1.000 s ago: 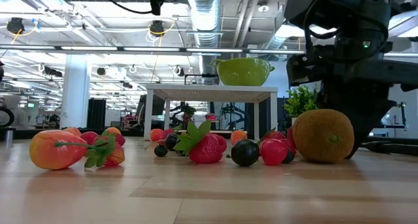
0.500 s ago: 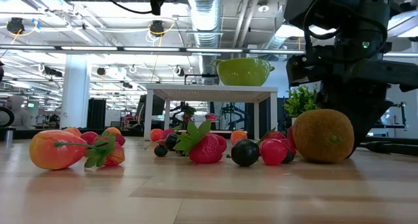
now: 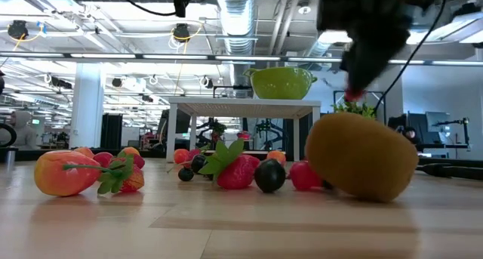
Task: Pick & Place Fruit
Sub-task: Put the red cherry into the green strainer bowl
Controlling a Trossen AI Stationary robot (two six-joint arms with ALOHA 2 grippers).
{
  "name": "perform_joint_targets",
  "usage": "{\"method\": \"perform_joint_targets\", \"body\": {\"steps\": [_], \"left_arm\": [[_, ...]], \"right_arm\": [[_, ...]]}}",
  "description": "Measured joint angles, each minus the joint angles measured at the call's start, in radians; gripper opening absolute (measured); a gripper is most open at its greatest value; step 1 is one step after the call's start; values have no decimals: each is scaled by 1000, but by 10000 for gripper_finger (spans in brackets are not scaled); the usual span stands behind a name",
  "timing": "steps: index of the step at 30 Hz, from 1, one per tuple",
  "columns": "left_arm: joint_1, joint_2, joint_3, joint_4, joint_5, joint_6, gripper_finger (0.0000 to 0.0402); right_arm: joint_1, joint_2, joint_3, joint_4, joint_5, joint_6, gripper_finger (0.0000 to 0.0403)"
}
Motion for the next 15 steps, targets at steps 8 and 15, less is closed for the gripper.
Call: {"method": "perform_joint_targets", "body": {"steps": [8,15], "left_arm": [[0,0,0,1,0,0,159],[0,0,0,8,0,0,159]], "right_arm": [[-177,-95,83,113,17,-234,102],[-370,-94,174,191,20,-424,115]]}}
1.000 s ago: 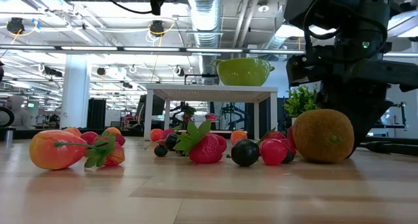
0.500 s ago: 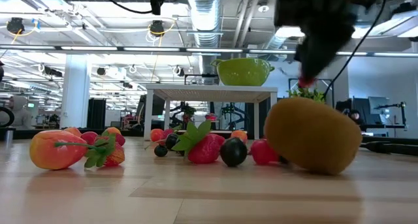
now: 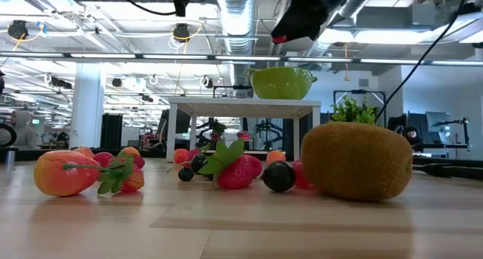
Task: Pick & Place Fruit
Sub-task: Put the red cherry into the green strainer bowl
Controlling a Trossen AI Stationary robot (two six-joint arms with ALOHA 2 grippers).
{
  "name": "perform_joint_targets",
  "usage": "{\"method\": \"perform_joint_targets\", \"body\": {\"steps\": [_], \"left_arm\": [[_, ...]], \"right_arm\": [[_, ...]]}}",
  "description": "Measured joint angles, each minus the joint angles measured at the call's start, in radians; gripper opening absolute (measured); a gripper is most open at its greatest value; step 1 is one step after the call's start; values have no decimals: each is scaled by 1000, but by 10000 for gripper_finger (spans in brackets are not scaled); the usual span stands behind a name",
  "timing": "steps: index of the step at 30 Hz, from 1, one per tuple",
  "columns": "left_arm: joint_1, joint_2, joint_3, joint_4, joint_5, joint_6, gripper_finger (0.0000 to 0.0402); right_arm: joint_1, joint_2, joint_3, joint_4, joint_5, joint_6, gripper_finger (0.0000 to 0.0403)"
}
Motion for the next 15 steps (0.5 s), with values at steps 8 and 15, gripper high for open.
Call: {"method": "perform_joint_targets", "body": {"steps": [8,15], "left_arm": [[0,0,0,4,0,0,159],[0,0,0,8,0,0,159]], "right_arm": [[-209,45,63,-10,-23,-38,109],[-323,65,59,-83,-27,-7,112]]}}
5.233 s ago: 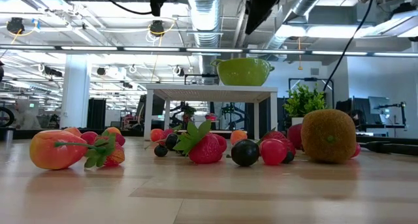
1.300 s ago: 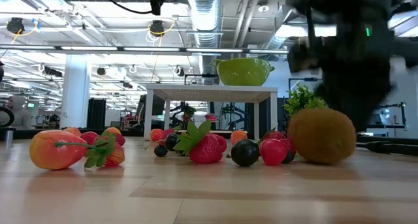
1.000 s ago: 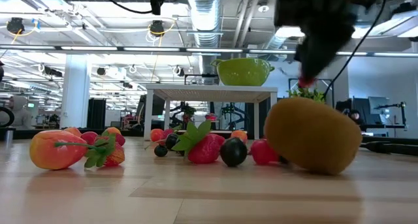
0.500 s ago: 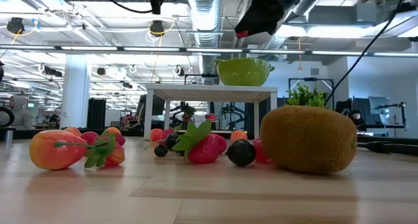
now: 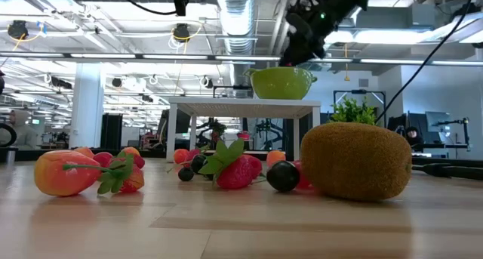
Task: Pick & Place Fruit
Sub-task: Put the red cherry into the green strainer bowl, then put the black cherry into the green strainer bowl
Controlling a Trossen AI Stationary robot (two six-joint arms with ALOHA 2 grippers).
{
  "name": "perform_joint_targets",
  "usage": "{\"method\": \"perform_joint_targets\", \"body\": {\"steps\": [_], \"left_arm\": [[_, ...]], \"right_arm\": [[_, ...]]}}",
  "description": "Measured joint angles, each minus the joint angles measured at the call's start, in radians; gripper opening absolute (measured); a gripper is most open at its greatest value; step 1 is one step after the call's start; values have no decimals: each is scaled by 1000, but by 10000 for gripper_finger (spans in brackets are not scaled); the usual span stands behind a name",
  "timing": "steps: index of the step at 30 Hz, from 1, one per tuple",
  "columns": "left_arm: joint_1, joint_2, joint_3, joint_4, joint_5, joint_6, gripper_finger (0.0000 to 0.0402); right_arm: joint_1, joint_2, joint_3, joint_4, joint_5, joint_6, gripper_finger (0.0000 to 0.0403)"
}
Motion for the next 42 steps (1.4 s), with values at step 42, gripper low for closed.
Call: {"method": "perform_joint_targets", "body": {"steps": [42], "left_arm": [[0,0,0,5,0,0,159]], "right_arm": [[47,0,155,-19,0,29,219]]}}
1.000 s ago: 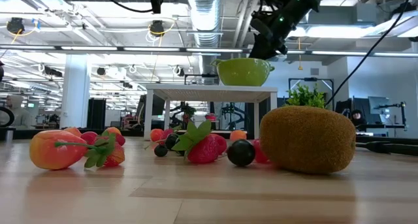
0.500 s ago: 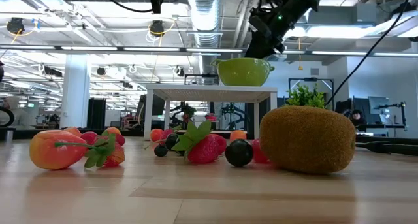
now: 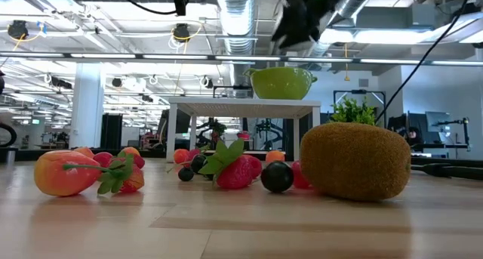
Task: Pick & Place Fruit
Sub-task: Put the black cherry into the green strainer bowl
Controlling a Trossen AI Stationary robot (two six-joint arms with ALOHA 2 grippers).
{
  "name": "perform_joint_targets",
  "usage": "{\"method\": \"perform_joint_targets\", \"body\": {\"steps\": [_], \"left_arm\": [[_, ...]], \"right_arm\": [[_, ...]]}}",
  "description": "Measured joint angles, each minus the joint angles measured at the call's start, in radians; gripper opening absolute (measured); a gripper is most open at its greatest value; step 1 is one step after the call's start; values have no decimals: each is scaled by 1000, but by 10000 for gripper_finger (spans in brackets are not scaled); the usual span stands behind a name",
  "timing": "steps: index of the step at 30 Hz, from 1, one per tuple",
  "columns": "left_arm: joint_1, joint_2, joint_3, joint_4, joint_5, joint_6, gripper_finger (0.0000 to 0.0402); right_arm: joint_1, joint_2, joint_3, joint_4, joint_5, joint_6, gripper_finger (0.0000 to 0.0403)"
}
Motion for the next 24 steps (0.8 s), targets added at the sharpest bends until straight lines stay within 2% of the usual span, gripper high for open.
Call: {"method": "perform_joint_targets", "body": {"steps": [8,16,24], "left_arm": [[0,0,0,0,0,0,159],[0,0,0,0,0,0,159],[0,0,0,0,0,0,159]], "right_arm": [[166,-1,108,-158,0,15,196],[342,-1,108,-382,8,195,171],[543,0,108,-427,11,308,156]]}}
